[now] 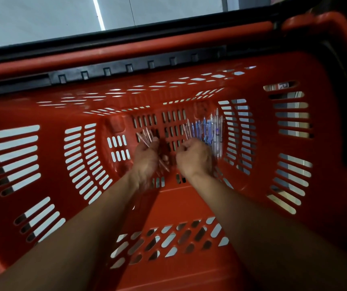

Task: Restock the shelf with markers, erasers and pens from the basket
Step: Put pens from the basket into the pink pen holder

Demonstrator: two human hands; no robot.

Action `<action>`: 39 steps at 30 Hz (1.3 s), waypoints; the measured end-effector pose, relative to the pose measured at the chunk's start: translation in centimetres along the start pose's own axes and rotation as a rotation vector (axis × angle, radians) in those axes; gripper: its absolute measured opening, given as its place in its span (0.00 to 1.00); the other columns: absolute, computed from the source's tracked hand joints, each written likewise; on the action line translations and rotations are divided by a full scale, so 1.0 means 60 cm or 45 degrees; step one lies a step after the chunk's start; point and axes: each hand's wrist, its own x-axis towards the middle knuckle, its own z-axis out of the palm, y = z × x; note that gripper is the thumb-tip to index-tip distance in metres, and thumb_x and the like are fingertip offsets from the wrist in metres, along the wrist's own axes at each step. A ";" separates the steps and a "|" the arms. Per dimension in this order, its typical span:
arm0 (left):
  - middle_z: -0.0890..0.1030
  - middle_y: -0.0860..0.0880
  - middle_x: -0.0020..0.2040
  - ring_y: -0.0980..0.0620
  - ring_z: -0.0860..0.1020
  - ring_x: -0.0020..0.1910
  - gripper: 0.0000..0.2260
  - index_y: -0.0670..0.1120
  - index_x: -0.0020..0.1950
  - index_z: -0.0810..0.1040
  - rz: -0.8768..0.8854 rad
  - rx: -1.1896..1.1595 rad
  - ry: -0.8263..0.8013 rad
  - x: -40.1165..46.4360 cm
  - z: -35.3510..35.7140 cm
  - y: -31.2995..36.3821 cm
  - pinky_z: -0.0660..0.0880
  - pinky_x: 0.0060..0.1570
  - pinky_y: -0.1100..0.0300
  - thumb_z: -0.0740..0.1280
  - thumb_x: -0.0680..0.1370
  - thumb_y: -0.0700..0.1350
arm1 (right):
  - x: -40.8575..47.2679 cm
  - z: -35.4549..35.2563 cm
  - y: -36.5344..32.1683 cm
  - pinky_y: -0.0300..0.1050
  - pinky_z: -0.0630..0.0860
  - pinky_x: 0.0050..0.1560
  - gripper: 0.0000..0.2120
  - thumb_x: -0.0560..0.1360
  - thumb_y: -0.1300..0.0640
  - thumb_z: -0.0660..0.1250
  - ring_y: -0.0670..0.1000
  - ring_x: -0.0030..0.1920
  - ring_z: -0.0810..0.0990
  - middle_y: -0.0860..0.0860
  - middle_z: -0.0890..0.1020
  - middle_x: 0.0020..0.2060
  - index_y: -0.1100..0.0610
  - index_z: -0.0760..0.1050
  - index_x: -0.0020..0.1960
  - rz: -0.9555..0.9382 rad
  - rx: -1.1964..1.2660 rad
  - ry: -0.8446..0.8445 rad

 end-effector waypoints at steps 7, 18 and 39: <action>0.85 0.37 0.43 0.49 0.80 0.28 0.15 0.43 0.60 0.81 -0.029 0.057 -0.018 0.011 -0.008 -0.016 0.70 0.21 0.62 0.62 0.87 0.53 | 0.024 -0.005 0.021 0.44 0.79 0.37 0.08 0.82 0.50 0.68 0.52 0.44 0.82 0.51 0.83 0.47 0.54 0.80 0.55 0.094 -0.279 0.185; 0.86 0.43 0.41 0.46 0.81 0.32 0.17 0.46 0.55 0.83 -0.051 0.107 -0.077 0.013 -0.006 -0.028 0.69 0.22 0.61 0.66 0.83 0.59 | 0.037 0.000 0.024 0.43 0.75 0.37 0.11 0.83 0.49 0.66 0.52 0.47 0.84 0.52 0.85 0.47 0.55 0.82 0.55 0.014 -0.604 0.289; 0.87 0.39 0.48 0.38 0.82 0.44 0.14 0.48 0.57 0.83 -0.058 0.104 -0.074 0.010 0.000 -0.026 0.75 0.39 0.49 0.66 0.83 0.57 | 0.052 -0.002 0.039 0.43 0.80 0.36 0.13 0.82 0.46 0.64 0.49 0.37 0.81 0.49 0.82 0.39 0.53 0.82 0.51 0.028 -0.476 0.311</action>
